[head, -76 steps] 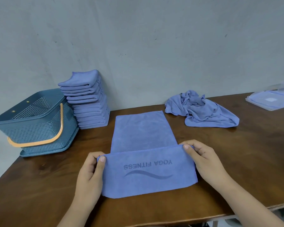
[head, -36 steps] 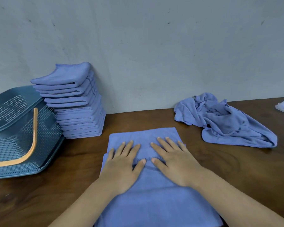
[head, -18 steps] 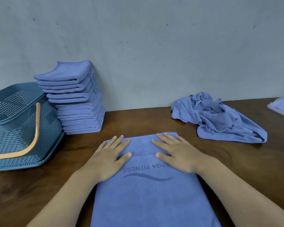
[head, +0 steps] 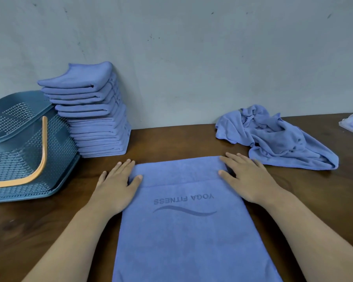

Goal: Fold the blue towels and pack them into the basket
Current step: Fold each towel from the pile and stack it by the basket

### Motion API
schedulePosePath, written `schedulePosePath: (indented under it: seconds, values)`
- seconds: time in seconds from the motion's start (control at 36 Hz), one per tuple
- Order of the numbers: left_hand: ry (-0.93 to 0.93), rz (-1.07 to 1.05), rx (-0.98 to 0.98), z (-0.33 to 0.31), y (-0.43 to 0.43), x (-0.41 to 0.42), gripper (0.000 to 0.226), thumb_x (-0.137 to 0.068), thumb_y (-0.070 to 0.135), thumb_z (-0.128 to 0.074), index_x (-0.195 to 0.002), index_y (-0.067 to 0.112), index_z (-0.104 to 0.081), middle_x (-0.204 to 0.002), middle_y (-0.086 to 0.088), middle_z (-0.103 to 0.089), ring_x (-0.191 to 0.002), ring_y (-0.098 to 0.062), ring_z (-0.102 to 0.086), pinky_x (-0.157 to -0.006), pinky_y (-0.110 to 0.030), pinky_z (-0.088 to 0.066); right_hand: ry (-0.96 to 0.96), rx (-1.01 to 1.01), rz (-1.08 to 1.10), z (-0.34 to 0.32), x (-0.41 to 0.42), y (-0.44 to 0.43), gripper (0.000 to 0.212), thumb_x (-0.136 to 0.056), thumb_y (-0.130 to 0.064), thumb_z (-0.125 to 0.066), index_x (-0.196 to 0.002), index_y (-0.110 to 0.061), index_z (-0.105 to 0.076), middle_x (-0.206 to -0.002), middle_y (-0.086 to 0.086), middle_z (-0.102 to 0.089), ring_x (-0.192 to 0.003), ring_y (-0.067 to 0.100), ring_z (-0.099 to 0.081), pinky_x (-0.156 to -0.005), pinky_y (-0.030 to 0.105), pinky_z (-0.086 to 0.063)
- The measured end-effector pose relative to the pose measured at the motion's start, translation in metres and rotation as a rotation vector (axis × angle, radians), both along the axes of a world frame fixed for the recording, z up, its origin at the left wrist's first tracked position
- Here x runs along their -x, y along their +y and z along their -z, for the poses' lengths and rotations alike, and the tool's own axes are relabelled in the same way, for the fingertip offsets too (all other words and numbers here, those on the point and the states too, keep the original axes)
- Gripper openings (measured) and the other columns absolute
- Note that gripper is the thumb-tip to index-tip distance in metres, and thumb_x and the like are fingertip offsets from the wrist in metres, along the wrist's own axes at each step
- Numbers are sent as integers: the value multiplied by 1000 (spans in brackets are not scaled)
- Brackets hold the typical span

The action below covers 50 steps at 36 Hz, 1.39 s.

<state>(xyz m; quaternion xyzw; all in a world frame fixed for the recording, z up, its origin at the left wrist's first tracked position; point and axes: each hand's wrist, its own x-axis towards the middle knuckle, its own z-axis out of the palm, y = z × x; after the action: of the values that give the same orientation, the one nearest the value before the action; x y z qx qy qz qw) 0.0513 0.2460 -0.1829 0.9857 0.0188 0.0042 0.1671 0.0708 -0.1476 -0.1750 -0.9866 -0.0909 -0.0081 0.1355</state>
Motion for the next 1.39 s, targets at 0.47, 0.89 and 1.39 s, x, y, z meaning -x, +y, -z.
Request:
schedulePosePath:
  seconds: [0.47, 0.89, 1.39]
  values:
    - [-136, 257, 121, -21, 19, 33, 22, -91, 17, -69, -93, 39, -66, -88, 14, -62, -91, -6, -56, -83, -34, -50, -64, -178, -64, -12, 28, -8, 12, -91, -36, -70, -102, -39, -65, -99, -15, -58, -98, 9, -53, -86, 36, -50]
    - [-9, 134, 349, -25, 16, 30, 19, -91, 20, -65, -75, 21, -54, -75, 7, -53, -62, -8, -44, -64, -34, -37, 74, -525, -38, -14, 28, -6, 14, -91, -20, -70, -80, -26, -62, -69, -14, -56, -59, 5, -46, -62, 25, -37]
    - [-114, -288, 1089, -11, -3, 8, 19, -103, 21, -63, -120, 30, -64, -107, -6, -78, -93, -22, -77, -73, -35, -60, -4, -873, 90, -2, -5, 16, 24, -102, -41, -62, -122, -52, -56, -83, -5, -71, -79, 21, -68, -83, 44, -56]
